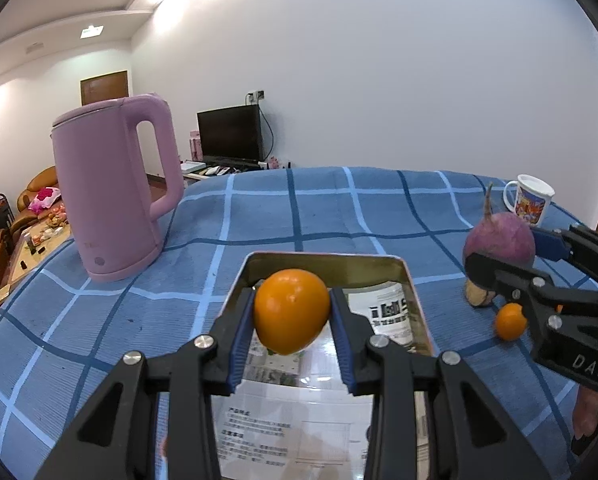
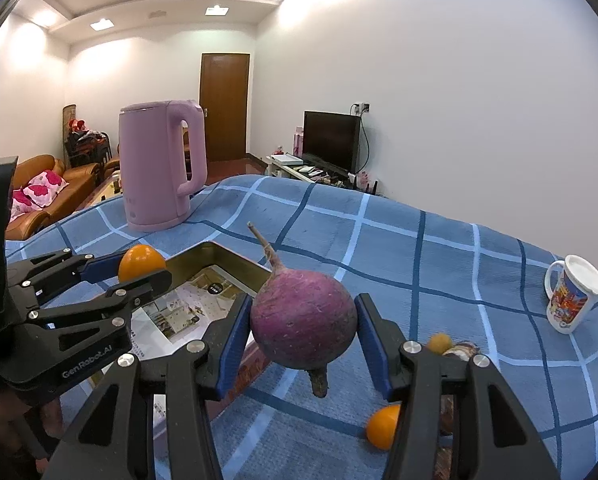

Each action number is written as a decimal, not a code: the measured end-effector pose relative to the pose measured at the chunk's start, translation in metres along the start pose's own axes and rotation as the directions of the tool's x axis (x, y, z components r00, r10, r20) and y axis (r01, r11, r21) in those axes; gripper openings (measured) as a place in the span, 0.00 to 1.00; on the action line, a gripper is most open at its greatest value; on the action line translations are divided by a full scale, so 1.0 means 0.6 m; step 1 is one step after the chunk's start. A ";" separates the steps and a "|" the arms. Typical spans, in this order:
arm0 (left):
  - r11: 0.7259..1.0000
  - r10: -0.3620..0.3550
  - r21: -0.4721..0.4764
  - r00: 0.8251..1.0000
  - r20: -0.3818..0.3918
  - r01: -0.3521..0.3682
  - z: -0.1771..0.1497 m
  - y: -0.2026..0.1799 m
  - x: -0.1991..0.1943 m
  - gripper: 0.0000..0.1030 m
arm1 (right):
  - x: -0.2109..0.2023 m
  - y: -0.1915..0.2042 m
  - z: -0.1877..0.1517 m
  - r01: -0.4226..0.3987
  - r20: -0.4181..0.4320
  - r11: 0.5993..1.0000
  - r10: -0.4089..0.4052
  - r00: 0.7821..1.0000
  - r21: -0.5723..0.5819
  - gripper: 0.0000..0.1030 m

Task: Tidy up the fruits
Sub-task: 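Lift the orange with the left gripper while the right gripper carries the radish toward the tin, then lower the orange into the tin and open the left gripper while the right releases the radish there, then move both open grippers back from the tin to the fruit pile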

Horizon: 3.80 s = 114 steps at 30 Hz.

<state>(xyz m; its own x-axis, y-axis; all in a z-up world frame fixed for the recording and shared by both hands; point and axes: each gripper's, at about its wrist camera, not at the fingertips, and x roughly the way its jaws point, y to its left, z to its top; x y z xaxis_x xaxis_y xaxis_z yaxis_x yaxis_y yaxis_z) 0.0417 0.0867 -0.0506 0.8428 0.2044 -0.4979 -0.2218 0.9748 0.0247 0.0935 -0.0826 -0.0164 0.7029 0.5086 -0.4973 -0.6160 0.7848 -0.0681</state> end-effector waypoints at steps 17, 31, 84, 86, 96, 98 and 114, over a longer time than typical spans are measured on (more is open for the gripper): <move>0.999 0.011 0.033 0.998 -0.064 -0.009 0.005 0.022 0.038 0.37 | 0.045 0.024 0.010 -0.048 -0.028 0.999 0.048 0.998 0.001 0.52; 0.998 0.026 0.057 0.994 -0.102 -0.021 0.008 0.031 0.056 0.37 | 0.081 0.055 0.021 -0.080 -0.048 0.997 0.079 0.996 -0.020 0.52; 0.994 0.087 0.085 0.986 -0.143 -0.075 -0.001 0.048 0.067 0.55 | 0.140 0.070 0.002 -0.077 -0.134 0.996 0.071 0.988 -0.037 0.64; 0.994 0.083 0.076 0.988 -0.128 -0.073 0.001 0.051 0.059 0.63 | 0.132 0.059 0.002 -0.065 -0.114 0.998 0.062 0.992 -0.014 0.73; 0.999 0.015 0.046 1.000 0.021 -0.016 0.027 0.005 -0.021 0.98 | 0.022 -0.022 -0.014 -0.006 -0.013 0.997 0.007 1.000 0.074 0.73; 0.998 -0.021 0.055 0.999 0.036 0.019 0.029 -0.022 -0.032 0.98 | -0.010 -0.056 -0.027 0.047 -0.006 0.994 -0.047 0.999 0.102 0.73; 0.951 -0.219 0.190 0.965 -0.145 0.244 0.001 -0.252 0.021 0.86 | -0.092 -0.263 -0.125 0.303 -0.120 0.899 -0.279 0.953 0.316 0.73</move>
<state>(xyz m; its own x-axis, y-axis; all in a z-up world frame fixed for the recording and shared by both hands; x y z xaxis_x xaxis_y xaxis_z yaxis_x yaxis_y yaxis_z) 0.0862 -0.0579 -0.0603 0.7906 -0.0289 -0.6116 0.0879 0.9939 0.0667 0.1253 -0.2609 -0.0431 0.7989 0.2232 -0.5586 -0.2287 0.9716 0.0612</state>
